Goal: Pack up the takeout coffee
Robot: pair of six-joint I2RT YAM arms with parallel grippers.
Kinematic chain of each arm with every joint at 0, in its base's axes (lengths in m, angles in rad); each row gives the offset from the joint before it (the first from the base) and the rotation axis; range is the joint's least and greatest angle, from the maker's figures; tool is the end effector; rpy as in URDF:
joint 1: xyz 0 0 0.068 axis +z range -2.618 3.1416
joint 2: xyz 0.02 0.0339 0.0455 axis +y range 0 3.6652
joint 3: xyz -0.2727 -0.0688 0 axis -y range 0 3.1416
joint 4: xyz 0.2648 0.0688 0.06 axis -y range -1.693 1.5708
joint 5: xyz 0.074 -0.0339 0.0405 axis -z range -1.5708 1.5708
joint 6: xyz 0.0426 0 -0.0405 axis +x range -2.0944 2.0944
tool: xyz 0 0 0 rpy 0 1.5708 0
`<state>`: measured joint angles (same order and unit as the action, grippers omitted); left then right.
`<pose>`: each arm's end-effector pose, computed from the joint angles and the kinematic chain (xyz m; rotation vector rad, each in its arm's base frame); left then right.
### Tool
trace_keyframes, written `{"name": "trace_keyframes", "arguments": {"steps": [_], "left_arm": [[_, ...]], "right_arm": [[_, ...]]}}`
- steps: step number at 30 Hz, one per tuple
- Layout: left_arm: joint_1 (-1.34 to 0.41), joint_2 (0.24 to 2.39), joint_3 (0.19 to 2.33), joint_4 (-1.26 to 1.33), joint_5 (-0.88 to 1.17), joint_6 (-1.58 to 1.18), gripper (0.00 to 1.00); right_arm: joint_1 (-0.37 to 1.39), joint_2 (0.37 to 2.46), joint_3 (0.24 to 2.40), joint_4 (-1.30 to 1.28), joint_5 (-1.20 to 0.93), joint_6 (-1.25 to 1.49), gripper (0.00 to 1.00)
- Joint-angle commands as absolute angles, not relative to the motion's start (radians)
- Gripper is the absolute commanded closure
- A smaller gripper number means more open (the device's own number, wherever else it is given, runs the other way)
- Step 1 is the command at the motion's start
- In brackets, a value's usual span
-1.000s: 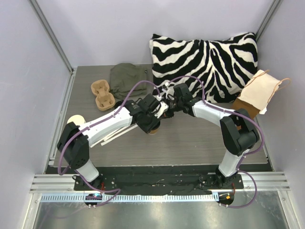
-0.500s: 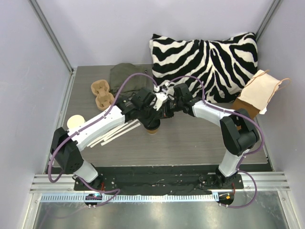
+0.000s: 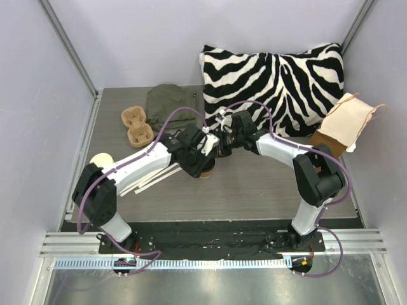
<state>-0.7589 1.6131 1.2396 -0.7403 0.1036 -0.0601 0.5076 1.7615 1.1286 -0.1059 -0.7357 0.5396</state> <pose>0.2519 -0.2449 0.2408 0.9682 2.5608 -0.3837 0.3346 0.2188 0.2019 -0.3757 2.4420 1.3510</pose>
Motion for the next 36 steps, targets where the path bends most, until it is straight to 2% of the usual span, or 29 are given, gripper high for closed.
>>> {"name": "trace_keyframes", "arguments": {"steps": [1, 6, 8, 14, 20, 36], "left_arm": [[-0.723, 1.496, 1.292, -0.707, 0.244, -0.116, 0.6], [-0.557, 1.463, 1.308, -0.701, 0.412, -0.199, 0.52], [-0.532, 1.466, 1.318, -0.707, 0.405, -0.206, 0.5], [-0.532, 1.496, 1.354, -0.675, 0.371, -0.239, 0.5], [-0.557, 1.546, 1.371, -0.615, 0.331, -0.256, 0.5], [-0.601, 1.664, 1.351, -0.594, 0.299, -0.252, 0.54]], "right_arm": [[0.509, 1.747, 1.175, -0.12, -0.773, 0.508, 0.8], [0.509, 1.681, 1.21, -0.12, -0.831, 0.509, 0.71], [0.503, 1.646, 1.216, -0.144, -0.833, 0.505, 0.7], [0.459, 1.565, 1.146, -0.247, -0.724, 0.463, 0.7], [0.451, 1.554, 1.006, -0.226, -0.687, 0.497, 0.7], [0.451, 1.67, 1.029, -0.187, -0.713, 0.554, 0.72]]}}
